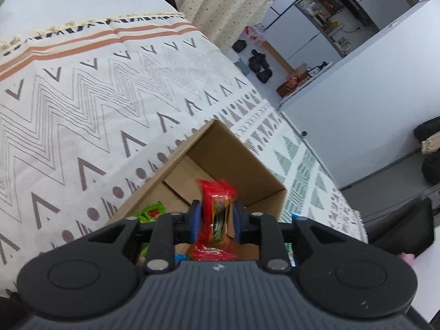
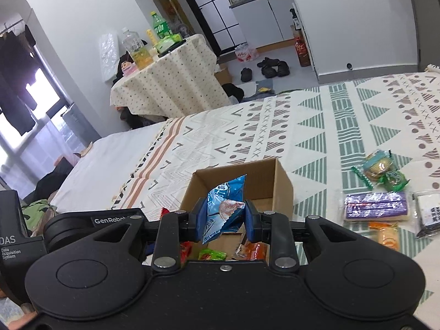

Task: Organize snacks
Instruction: 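Open both grippers to drop the packets into the box, then withdraw both grippers from the box back toward the snack pile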

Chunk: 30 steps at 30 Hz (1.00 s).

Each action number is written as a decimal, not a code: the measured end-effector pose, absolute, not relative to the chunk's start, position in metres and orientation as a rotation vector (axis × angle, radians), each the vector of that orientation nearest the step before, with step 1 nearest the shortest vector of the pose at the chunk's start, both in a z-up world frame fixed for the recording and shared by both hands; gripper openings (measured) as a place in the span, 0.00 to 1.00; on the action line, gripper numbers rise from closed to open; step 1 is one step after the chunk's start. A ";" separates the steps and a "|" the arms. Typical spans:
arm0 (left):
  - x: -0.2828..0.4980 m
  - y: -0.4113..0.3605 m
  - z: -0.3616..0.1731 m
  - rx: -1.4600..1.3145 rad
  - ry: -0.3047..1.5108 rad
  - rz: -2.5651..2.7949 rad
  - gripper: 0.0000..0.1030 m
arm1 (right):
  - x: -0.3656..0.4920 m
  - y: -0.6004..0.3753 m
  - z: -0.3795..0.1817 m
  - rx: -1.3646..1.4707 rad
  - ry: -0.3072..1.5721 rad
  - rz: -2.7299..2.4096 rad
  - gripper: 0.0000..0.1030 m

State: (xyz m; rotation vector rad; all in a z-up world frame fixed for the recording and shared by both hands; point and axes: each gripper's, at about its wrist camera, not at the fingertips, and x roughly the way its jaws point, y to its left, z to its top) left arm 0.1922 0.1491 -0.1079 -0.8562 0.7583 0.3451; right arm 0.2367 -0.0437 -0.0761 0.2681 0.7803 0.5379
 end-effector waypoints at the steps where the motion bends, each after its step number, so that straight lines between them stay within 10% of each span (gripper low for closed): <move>1: 0.192 0.148 -0.109 -0.854 0.759 0.352 0.24 | 0.238 -0.044 -0.078 0.277 0.785 0.536 0.27; 15: 0.191 0.140 -0.103 -0.805 0.757 0.465 0.78 | 0.242 -0.061 -0.079 0.316 0.789 0.505 0.44; 30: 0.203 0.095 -0.101 -0.672 0.839 0.394 0.84 | 0.211 -0.135 -0.079 0.322 0.790 0.366 0.69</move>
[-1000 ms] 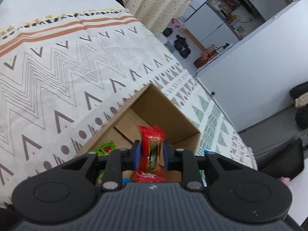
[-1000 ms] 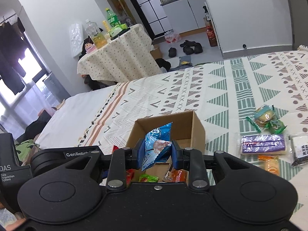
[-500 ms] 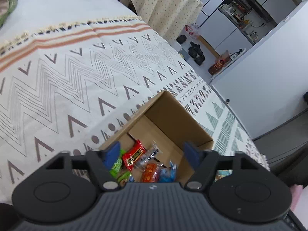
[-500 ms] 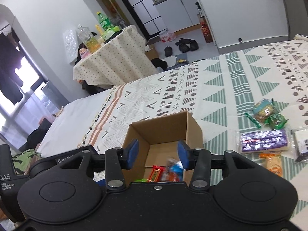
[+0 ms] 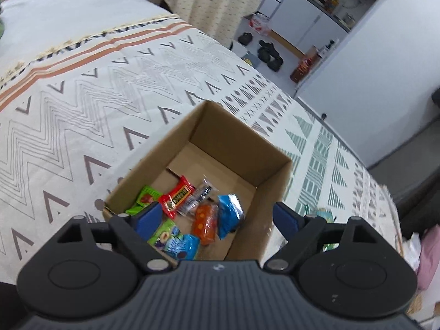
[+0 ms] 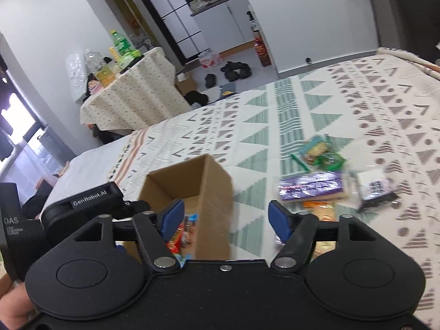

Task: Organize snacks
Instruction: 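Withdraw both grippers from the box back toward the snack pile, then grasp the orange-labeled cake packet with the left gripper while the right grasps the white seed packet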

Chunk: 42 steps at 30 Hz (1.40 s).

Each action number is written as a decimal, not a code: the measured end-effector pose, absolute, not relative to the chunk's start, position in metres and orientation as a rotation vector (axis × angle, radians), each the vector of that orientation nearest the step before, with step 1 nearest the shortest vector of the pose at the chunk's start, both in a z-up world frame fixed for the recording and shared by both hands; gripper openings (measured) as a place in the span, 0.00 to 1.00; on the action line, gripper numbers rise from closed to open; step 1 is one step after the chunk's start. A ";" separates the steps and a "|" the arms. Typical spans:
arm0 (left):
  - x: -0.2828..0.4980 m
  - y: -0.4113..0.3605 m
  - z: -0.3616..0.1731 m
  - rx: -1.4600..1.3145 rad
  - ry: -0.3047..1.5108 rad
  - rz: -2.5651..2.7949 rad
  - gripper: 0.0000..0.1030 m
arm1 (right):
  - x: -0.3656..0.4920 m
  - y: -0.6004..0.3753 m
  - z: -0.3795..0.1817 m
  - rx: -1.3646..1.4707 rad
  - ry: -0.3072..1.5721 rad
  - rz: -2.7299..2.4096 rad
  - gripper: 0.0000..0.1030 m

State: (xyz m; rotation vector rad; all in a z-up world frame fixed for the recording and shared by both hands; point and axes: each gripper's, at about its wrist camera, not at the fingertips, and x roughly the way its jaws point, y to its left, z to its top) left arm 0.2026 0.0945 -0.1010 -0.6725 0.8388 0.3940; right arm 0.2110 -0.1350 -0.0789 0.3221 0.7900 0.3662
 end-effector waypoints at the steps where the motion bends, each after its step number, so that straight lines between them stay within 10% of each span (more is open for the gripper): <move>1: 0.204 0.090 -0.101 -0.664 0.842 0.386 0.84 | 0.210 -0.141 -0.078 0.322 0.790 0.357 0.70; 19: 0.216 -0.001 -0.093 -0.490 0.802 0.133 0.97 | 0.200 -0.240 -0.082 0.319 0.747 0.269 0.98; 42: 0.251 -0.084 -0.133 -0.331 0.956 0.065 0.95 | 0.218 -0.311 -0.155 0.564 0.812 0.228 0.95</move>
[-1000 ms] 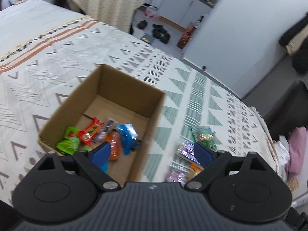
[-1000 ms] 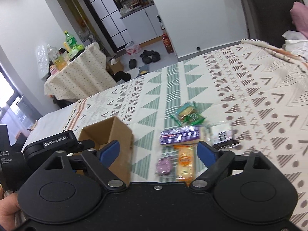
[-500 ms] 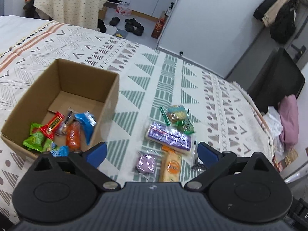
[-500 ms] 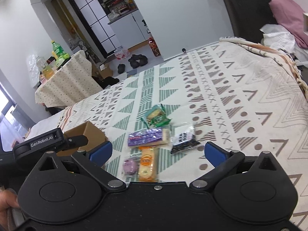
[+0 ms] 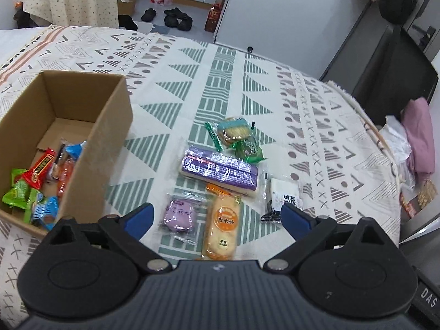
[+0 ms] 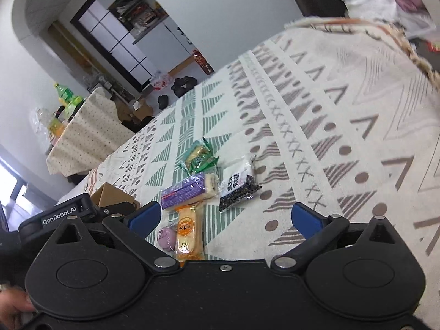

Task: Organize snacks
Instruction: 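Grasp the orange-labeled cake packet with the left gripper while the right grasps the white seed packet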

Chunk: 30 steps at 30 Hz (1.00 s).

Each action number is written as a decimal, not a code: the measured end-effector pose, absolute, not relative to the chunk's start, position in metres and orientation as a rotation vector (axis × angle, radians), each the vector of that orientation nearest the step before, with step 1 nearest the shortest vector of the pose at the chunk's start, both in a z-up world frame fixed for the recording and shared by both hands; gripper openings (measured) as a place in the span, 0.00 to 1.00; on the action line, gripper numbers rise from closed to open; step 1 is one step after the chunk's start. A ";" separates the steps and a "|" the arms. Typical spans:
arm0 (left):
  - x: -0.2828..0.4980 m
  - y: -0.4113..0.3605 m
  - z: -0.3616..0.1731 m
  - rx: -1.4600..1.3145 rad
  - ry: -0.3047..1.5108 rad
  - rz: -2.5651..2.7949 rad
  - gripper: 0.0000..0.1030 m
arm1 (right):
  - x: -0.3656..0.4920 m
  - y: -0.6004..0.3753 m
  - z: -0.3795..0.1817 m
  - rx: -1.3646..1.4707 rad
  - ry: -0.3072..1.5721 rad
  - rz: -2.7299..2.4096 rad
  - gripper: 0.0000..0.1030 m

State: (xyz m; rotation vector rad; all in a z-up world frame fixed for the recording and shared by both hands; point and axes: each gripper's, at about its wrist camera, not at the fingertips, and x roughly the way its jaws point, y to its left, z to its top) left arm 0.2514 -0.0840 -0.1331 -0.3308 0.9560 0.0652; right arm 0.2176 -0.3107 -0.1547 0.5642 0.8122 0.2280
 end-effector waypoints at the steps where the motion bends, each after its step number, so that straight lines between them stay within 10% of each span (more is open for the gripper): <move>1: 0.253 -0.087 -0.135 -0.322 0.962 0.070 0.94 | 0.219 -0.311 -0.158 0.572 0.816 0.228 0.93; 30: 0.299 -0.107 -0.196 -0.352 1.170 0.183 0.31 | 0.294 -0.281 -0.214 0.548 0.857 0.262 0.79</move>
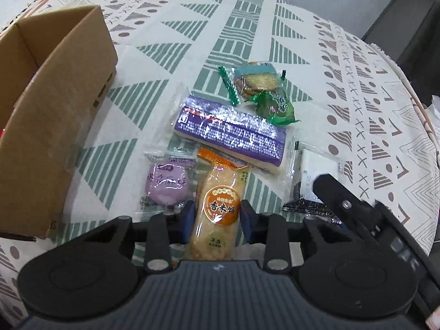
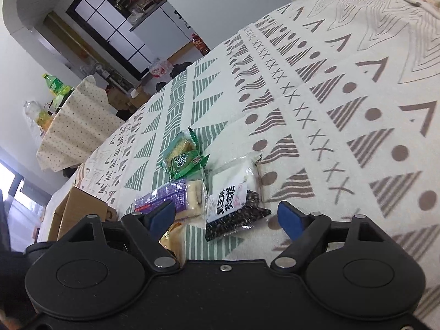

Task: Organize snacks
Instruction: 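Grasp the orange-labeled cake packet with the left gripper while the right grasps the white seed packet, then lift and carry both held packets over the cardboard box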

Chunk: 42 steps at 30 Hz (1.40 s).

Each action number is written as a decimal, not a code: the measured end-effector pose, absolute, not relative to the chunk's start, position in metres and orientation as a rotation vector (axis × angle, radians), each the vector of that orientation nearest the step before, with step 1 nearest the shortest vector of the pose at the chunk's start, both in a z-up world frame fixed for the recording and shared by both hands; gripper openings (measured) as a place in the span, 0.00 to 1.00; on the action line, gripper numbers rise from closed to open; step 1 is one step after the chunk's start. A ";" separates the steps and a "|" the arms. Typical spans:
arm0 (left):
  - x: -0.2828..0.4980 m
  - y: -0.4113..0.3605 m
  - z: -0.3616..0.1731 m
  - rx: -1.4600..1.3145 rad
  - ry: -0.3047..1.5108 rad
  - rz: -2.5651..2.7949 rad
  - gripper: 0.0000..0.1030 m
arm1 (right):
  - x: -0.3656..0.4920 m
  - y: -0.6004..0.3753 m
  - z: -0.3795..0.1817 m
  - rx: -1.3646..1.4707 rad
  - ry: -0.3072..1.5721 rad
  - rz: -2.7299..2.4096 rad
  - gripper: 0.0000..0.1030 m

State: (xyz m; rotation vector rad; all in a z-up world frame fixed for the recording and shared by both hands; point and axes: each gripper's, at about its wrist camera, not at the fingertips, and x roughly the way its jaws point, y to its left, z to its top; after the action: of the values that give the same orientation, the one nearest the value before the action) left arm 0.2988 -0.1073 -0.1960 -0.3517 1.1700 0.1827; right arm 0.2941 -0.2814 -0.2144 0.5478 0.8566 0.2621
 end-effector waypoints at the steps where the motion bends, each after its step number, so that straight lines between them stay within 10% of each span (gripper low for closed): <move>1: 0.297 -0.106 -0.194 -0.352 1.162 0.182 0.31 | 0.296 -0.280 -0.215 0.545 0.854 0.263 0.76; 5: 0.293 -0.101 -0.185 -0.369 1.130 0.175 0.31 | 0.300 -0.275 -0.222 0.536 0.875 0.269 0.47; 6: 0.291 -0.099 -0.184 -0.378 1.126 0.172 0.31 | 0.300 -0.275 -0.224 0.530 0.898 0.266 0.27; 12: 0.284 -0.093 -0.179 -0.403 1.111 0.159 0.30 | 0.285 -0.280 -0.216 0.528 0.908 0.277 0.20; 27: 0.274 -0.089 -0.197 -0.452 1.203 0.113 0.31 | 0.245 -0.297 -0.201 0.560 0.965 0.158 0.21; 30: 0.273 -0.091 -0.205 -0.441 1.232 0.111 0.35 | 0.245 -0.292 -0.200 0.514 0.961 0.115 0.28; 33: 0.273 -0.096 -0.210 -0.408 1.252 0.115 0.45 | 0.250 -0.289 -0.201 0.485 0.942 0.099 0.59; 42: 0.272 -0.098 -0.215 -0.345 1.250 0.143 0.35 | 0.266 -0.266 -0.209 0.393 0.922 0.143 0.61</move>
State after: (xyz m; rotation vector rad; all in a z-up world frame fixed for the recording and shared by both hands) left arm 0.2718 -0.0980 -0.2151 -0.3455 1.2496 0.1433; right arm 0.2659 -0.2664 -0.2092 0.3927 0.9225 0.1427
